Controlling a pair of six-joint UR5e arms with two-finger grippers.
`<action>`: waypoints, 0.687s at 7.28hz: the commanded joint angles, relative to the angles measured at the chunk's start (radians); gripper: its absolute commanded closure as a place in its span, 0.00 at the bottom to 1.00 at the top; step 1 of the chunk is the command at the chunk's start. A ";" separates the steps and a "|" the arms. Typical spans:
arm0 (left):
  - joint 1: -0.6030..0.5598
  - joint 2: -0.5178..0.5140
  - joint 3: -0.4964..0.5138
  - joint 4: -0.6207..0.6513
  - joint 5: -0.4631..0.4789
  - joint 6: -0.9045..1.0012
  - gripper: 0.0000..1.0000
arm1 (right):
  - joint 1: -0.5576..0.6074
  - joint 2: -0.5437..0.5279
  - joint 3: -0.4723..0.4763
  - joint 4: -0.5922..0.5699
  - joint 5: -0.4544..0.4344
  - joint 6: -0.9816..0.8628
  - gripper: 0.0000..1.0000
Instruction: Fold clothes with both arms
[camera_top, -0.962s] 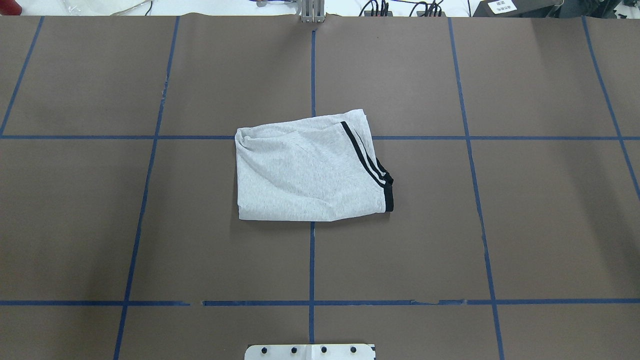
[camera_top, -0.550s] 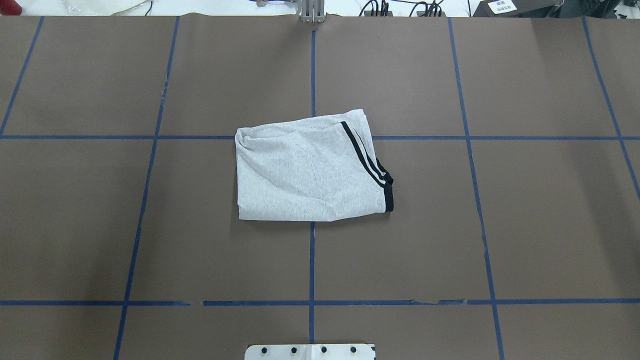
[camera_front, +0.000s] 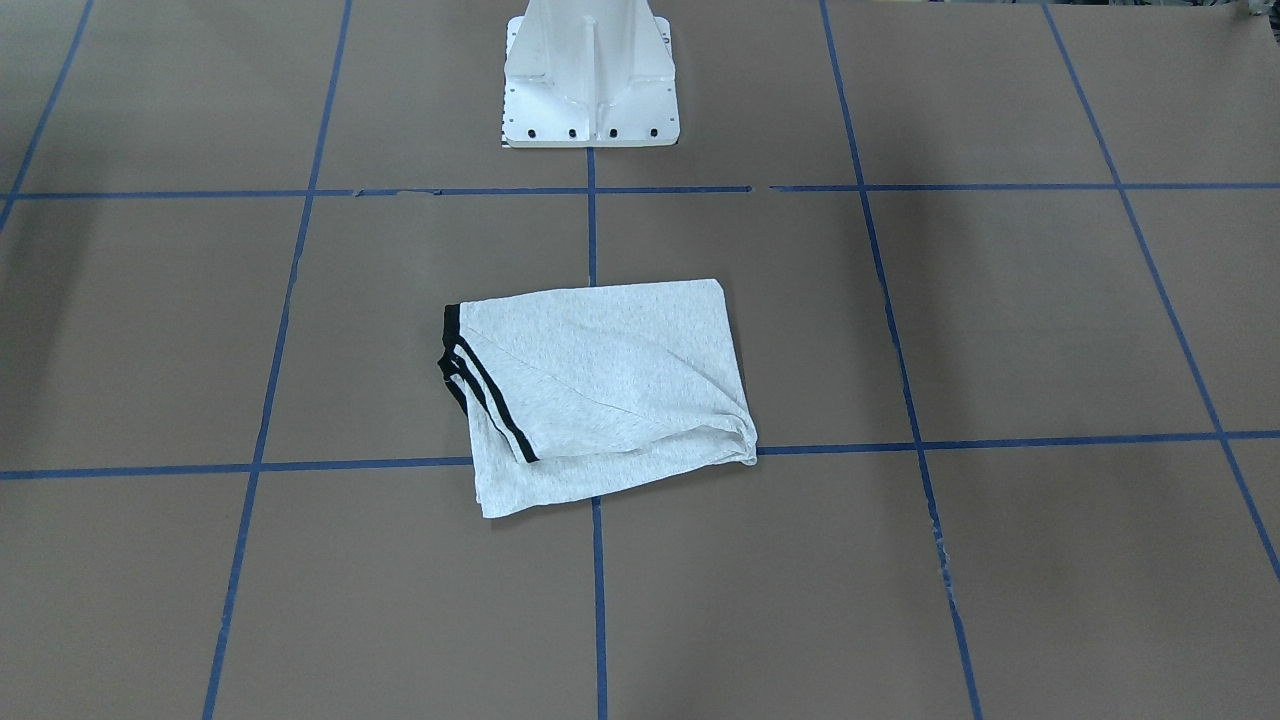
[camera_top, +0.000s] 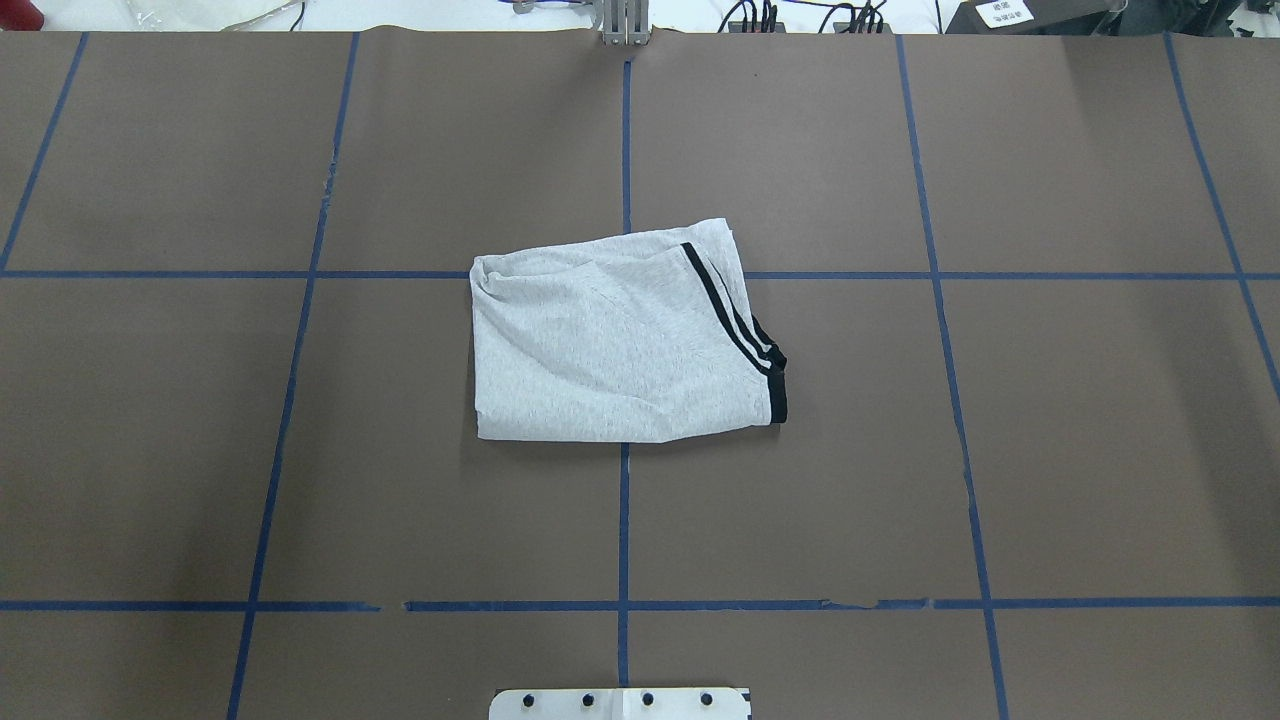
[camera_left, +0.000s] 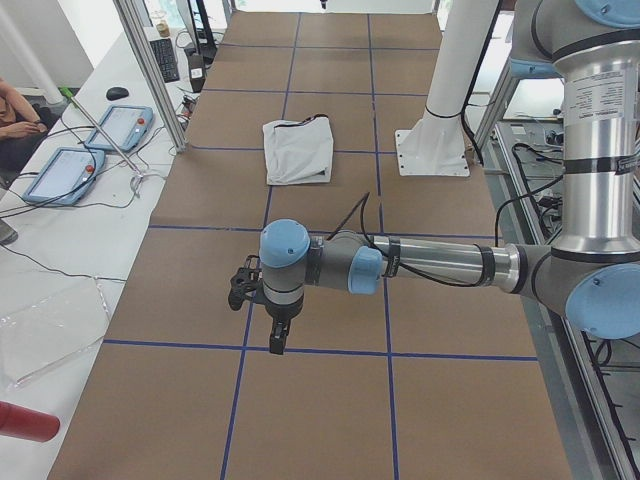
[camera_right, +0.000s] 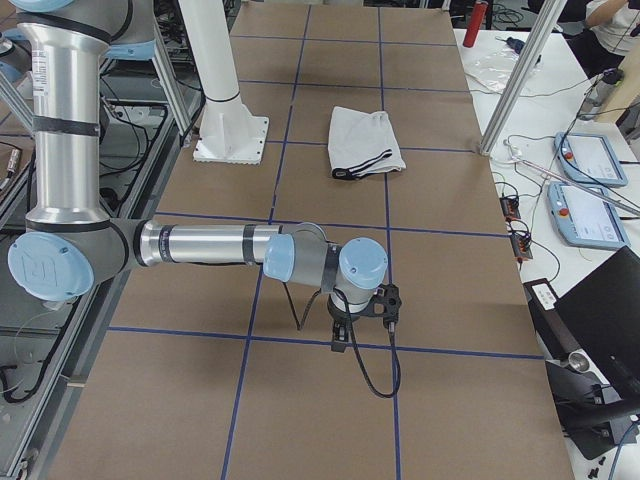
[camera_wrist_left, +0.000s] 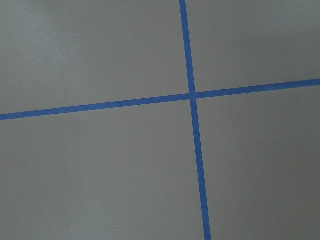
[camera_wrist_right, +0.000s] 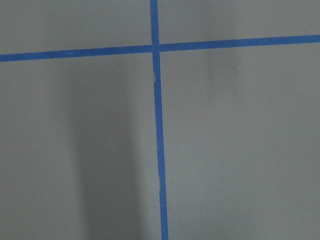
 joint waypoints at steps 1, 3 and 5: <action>0.000 0.000 -0.004 0.000 0.001 0.000 0.00 | 0.000 -0.001 0.004 0.001 0.002 0.002 0.00; 0.000 0.000 -0.007 0.000 -0.001 0.000 0.00 | 0.002 0.005 0.008 0.001 0.000 0.002 0.00; 0.000 -0.002 -0.010 0.000 -0.001 0.000 0.00 | 0.002 0.008 0.008 0.001 0.000 0.002 0.00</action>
